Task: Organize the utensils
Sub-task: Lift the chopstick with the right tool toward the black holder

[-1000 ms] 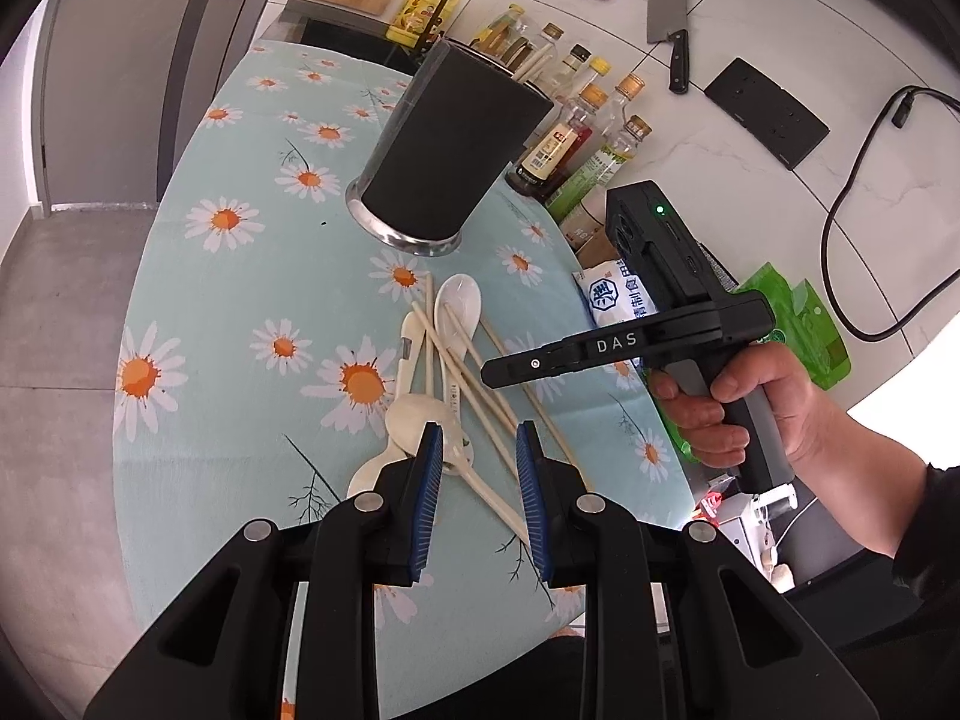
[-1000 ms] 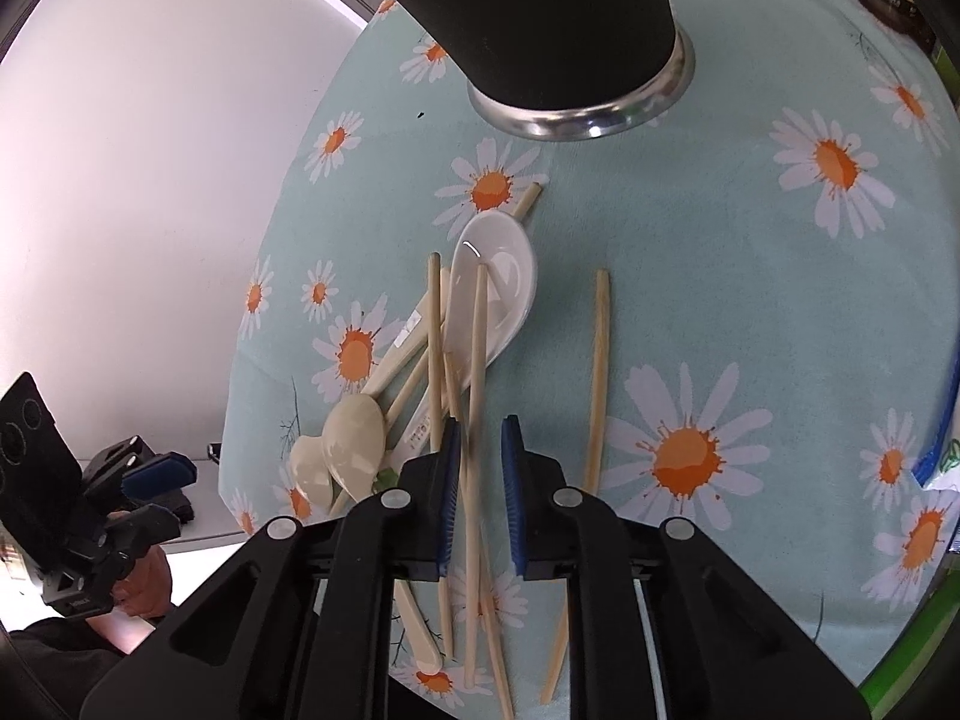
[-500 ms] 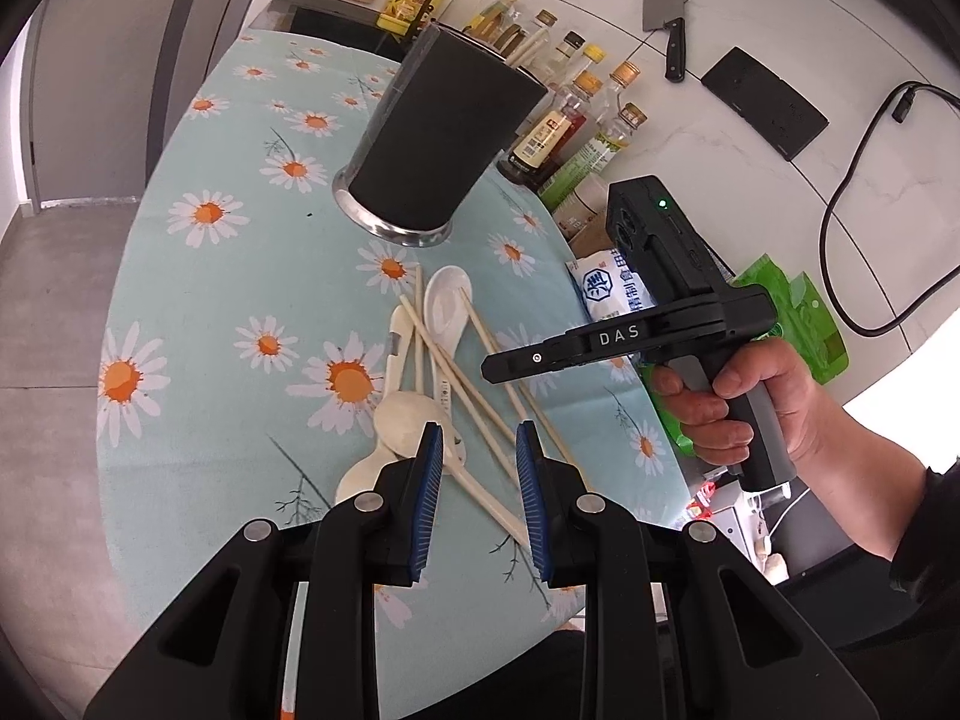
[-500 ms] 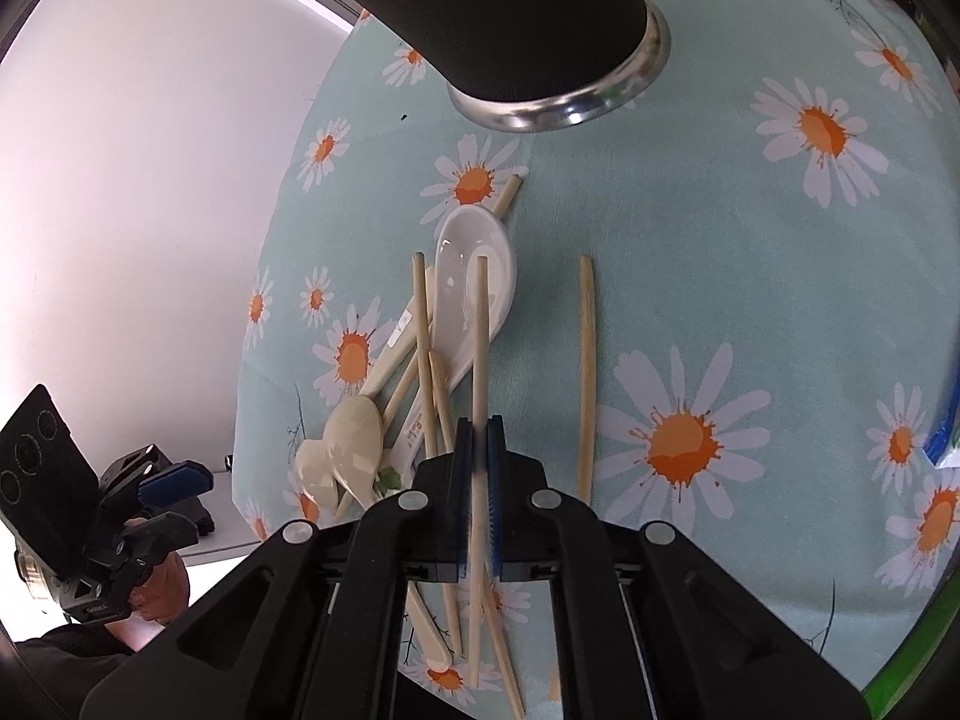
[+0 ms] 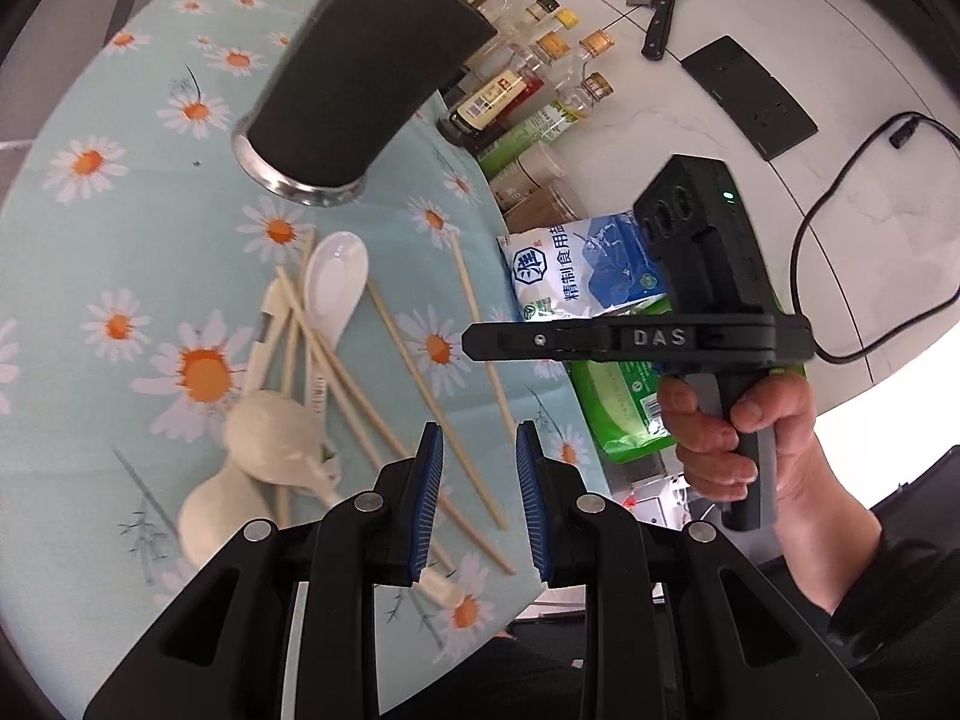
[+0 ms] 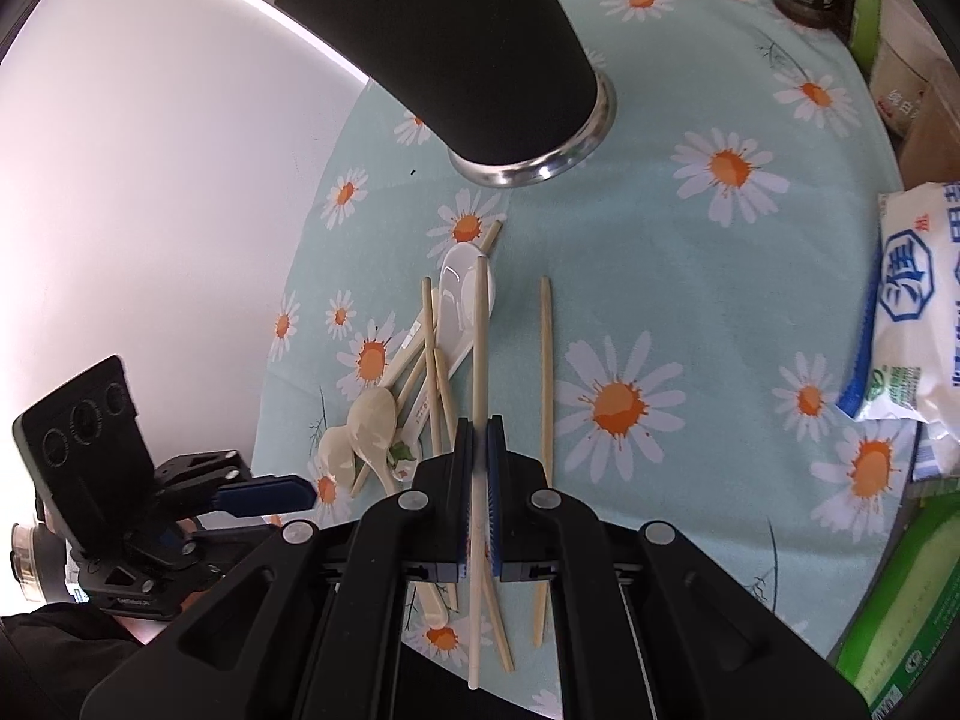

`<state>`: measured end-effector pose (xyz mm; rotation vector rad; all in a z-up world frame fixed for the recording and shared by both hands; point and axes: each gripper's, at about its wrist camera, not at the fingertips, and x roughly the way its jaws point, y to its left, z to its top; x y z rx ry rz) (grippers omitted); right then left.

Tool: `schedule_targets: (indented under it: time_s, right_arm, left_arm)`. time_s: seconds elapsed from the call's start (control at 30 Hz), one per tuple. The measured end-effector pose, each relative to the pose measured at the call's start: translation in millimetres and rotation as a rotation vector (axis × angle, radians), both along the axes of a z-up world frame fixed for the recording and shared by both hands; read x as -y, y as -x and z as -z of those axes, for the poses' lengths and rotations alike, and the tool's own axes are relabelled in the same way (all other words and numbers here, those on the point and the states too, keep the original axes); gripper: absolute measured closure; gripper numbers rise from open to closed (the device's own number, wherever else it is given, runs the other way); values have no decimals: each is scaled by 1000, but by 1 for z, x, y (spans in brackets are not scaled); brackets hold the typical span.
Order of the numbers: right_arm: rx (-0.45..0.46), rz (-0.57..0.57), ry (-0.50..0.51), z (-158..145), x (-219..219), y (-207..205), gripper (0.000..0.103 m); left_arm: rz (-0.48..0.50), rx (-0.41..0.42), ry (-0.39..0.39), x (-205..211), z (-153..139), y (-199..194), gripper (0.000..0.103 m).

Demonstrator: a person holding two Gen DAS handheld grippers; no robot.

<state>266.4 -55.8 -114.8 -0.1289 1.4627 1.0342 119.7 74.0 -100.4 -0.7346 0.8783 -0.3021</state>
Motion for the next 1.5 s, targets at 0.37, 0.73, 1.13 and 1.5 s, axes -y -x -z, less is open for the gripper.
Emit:
schedule_targets:
  time_s: [0.37, 0.73, 1.13, 1.5]
  right_arm:
    - [-9, -18, -40, -12, 35, -4, 97]
    - [-31, -27, -137, -27, 60, 6, 97]
    - [-70, -53, -225, -33, 75, 10, 97]
    - [-50, -51, -248, -35, 77, 6, 97]
  left_arm:
    - [-96, -211, -40, 22, 29, -27, 79]
    - [-193, -367, -94, 36, 51, -40, 79]
    - [-291, -429, -152, 35, 43, -55, 85]
    - [-321, -458, -148, 29, 44, -57, 97]
